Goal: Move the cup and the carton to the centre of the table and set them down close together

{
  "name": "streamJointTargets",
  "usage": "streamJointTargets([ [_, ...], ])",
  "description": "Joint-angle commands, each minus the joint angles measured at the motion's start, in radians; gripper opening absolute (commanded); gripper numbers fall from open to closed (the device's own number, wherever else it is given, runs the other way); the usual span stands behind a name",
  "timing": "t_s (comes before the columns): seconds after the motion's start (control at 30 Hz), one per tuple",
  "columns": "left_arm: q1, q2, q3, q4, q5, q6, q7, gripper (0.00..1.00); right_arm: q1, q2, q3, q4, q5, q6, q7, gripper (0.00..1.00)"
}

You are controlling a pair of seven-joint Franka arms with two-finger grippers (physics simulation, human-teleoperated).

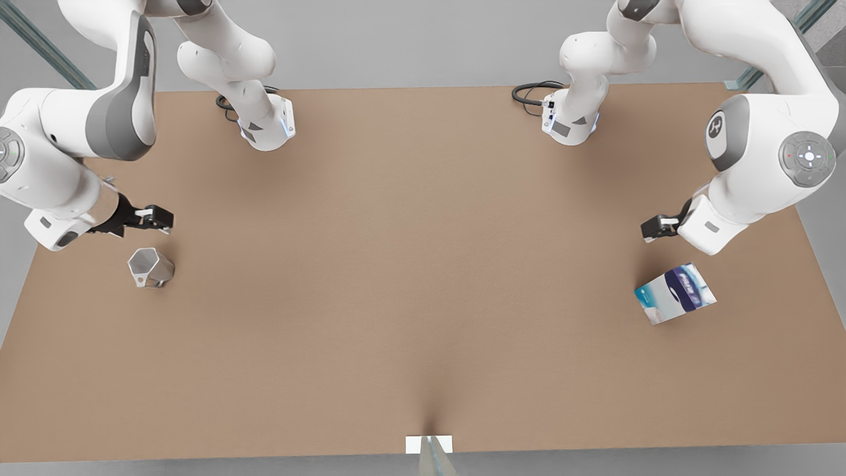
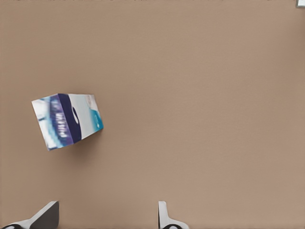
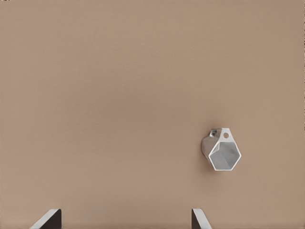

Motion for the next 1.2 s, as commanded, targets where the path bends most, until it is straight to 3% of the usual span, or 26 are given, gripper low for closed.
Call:
streamJointTargets([
  [0.0, 0.000, 0.000, 0.000, 0.000, 0.002, 0.001, -0.004, 1.00, 0.003, 0.000, 0.000, 0.000, 0.000, 0.000, 0.002, 1.00],
  [0.17, 0.001, 0.020, -0.002, 0.000, 0.002, 0.006, -0.005, 1.00, -0.143, 0.117, 0.000, -0.075, 0.000, 0.023, 0.130, 1.00],
  [0.27, -0.003, 0.034, -0.002, 0.018, 0.002, 0.017, -0.004, 1.00, -0.287, 0.071, 0.003, -0.391, 0.003, 0.299, 0.207, 1.00],
  [0.37, -0.005, 0.047, -0.003, 0.023, 0.002, 0.032, -0.005, 1.00, -0.371, 0.068, 0.009, -0.572, 0.009, 0.465, 0.272, 1.00],
  [0.53, -0.013, 0.064, -0.003, 0.027, 0.002, 0.060, -0.005, 1.00, -0.463, 0.120, 0.011, -0.583, 0.002, 0.500, 0.255, 1.00],
  [1.17, -0.023, 0.092, 0.009, 0.036, 0.004, 0.075, 0.009, 1.00, -0.500, 0.315, 0.012, -0.423, -0.011, 0.528, 0.141, 1.00],
])
